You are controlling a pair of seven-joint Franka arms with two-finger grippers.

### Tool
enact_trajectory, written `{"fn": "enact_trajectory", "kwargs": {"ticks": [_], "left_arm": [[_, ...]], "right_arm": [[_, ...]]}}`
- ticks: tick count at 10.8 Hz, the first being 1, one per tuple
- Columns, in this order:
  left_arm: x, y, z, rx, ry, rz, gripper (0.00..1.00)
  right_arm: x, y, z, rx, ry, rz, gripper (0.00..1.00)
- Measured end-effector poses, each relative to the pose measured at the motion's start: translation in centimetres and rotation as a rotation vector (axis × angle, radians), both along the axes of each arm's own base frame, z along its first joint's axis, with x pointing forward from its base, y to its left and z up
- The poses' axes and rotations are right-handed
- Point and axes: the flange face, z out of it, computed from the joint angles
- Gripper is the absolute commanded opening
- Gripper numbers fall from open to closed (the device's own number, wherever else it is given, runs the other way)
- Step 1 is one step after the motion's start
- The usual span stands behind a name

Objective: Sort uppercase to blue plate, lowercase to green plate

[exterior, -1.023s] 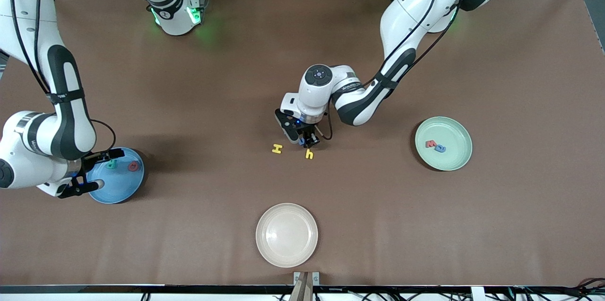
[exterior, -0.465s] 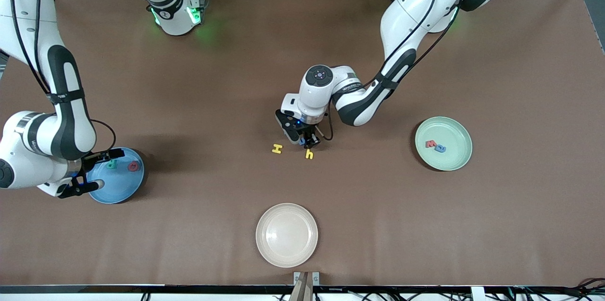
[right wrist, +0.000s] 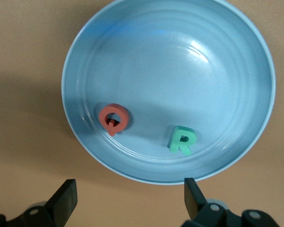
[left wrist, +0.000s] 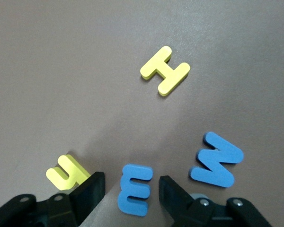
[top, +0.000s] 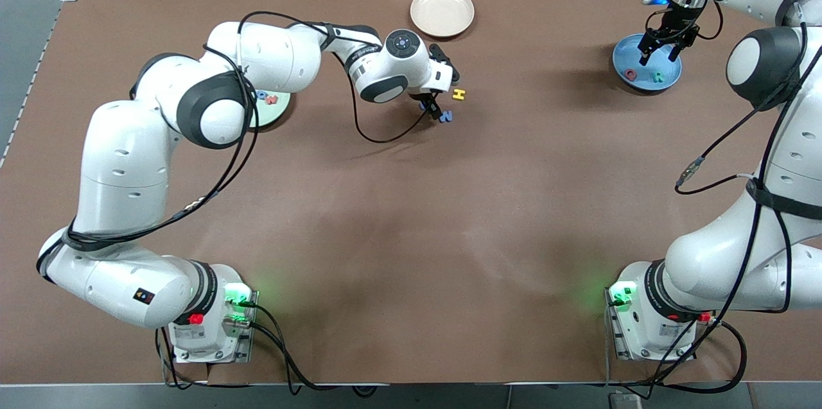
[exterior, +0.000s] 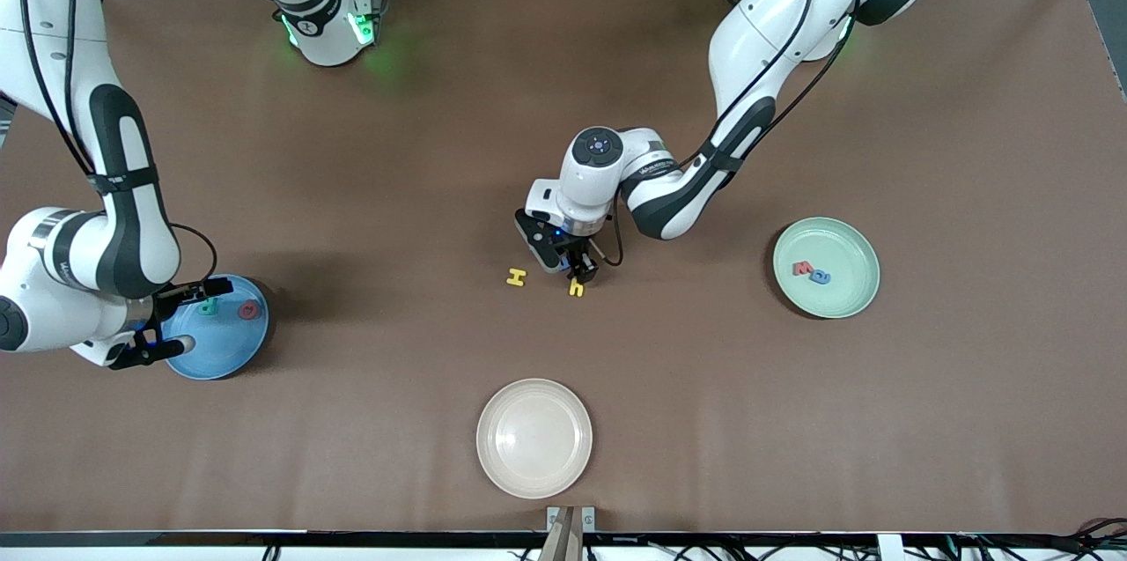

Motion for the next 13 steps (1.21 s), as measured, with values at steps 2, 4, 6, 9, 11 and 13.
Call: {"fn": "enact_trajectory", "kwargs": {"ticks": [2,4,6,9,11,13], "left_arm": [[0.3,0.2,-0.1,-0.004,-0.001,0.008,0.55],[0.6,0.4,0.0,-0.005,-0.002,0.012,0.45],[0.9,0.6,0.1,-0.006,-0.006,0.017,0.44],[1.1,0.6,0.2,-0.011,-0.006,0.025,0.43],[1.6,0.5,0.7,-0.02,-0.013,0.033,0.39],[1.7,0.5,0.9,-0.024,-0.014,0.037,0.37]], "right_arm": [[0.0,0.0,0.0,0.0,0.0,0.0,1.0],[0.0,0.0,0.0,0.0,0.0,0.0,1.0],[0.0,0.0,0.0,0.0,0.0,0.0,1.0],[0.0,0.0,0.0,0.0,0.0,-0.001,1.0],[0.0,0.0,0.0,0.0,0.0,-0.001,1.0],[0.1,0.5,0.0,-0.001,0.0,0.0,1.0]]}}
